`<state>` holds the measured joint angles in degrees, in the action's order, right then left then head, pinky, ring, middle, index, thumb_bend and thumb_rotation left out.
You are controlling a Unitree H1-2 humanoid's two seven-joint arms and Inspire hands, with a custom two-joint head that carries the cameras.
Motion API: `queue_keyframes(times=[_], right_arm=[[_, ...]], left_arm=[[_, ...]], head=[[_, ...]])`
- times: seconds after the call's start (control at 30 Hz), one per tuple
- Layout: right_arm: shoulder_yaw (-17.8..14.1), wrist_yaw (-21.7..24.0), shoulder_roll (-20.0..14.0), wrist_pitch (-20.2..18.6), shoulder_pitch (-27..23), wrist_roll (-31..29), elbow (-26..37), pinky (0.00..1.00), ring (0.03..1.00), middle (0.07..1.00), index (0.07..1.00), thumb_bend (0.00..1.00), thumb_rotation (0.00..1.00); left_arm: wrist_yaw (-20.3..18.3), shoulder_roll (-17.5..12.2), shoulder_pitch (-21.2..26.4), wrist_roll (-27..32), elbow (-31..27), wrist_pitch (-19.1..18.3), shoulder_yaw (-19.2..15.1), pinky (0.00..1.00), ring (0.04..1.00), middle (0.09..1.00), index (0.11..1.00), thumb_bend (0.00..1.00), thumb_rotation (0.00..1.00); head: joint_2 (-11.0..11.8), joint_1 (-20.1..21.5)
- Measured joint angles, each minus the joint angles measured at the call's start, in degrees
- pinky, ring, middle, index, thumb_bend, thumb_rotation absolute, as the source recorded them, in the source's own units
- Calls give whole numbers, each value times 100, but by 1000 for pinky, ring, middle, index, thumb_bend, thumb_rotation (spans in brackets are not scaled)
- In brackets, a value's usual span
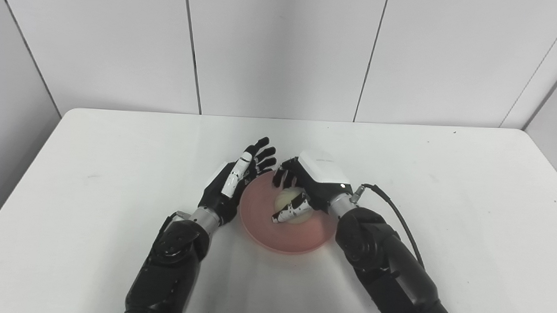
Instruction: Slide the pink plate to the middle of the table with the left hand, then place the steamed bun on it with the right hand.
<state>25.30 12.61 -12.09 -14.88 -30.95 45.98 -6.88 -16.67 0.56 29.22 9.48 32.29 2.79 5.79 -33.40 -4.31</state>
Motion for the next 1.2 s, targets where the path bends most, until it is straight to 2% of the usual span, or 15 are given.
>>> queue_keyframes(times=[0.1,0.3,0.33,0.53,0.57,0.6,0.63,0.67,0.7,0.77,0.93,1.03,1.2], right_arm=[[17,-54,3,31,0,0,-31,287,362,454,491,512,128],[96,-111,-14,54,-13,59,-63,254,338,446,492,514,134],[116,-110,-21,54,-20,77,-58,306,402,502,493,514,138],[233,99,-112,45,0,302,210,439,568,653,496,513,158],[237,194,-121,22,13,349,293,466,600,689,633,593,324],[238,294,-132,-30,38,409,415,492,624,711,686,618,419],[238,426,-142,-99,68,463,602,516,645,729,721,633,496],[238,477,-141,-133,73,505,710,558,680,757,751,641,620],[237,592,-143,-192,74,573,862,564,684,761,755,642,638],[234,852,-164,-246,73,700,1126,607,726,794,789,653,781],[208,1770,-184,-673,71,935,1874,692,826,889,884,729,940],[177,2213,-185,-853,71,1024,2147,733,861,917,908,764,973],[100,2673,-170,-922,70,1178,2424,774,882,932,925,762,953]], left_arm=[[50,7,-6,-1,-51,-79,0,927,916,928,934,531,1000],[87,6,-27,-1,-134,-223,1,933,918,931,938,533,1000],[93,6,-30,-1,-141,-226,1,934,917,929,935,535,1000],[119,21,-30,0,-159,-253,-1,913,916,926,931,537,1000],[120,24,-30,0,-159,-253,-1,910,917,929,932,533,1000],[120,25,-32,0,-160,-253,-1,906,917,930,930,530,1000],[120,28,-35,0,-166,-253,-2,904,915,929,928,528,1000],[120,28,-37,0,-169,-253,-2,903,911,927,924,527,1000],[120,29,-38,0,-169,-253,-2,903,911,927,924,527,1000],[120,30,-41,0,-174,-254,-1,904,908,927,924,528,1000],[120,40,-42,3,-184,-255,-12,911,904,922,912,512,1000],[120,44,-41,3,-180,-256,-20,918,910,924,918,509,1000],[119,46,-42,17,-183,-257,-26,925,918,928,922,509,1000]], head=[[-9,0],[-61,-9],[-62,-9],[-62,-18],[-62,-18],[-62,-18],[-62,-18],[-62,-18],[-62,-18],[-62,-18],[-62,-18],[-62,-9],[-62,0]])
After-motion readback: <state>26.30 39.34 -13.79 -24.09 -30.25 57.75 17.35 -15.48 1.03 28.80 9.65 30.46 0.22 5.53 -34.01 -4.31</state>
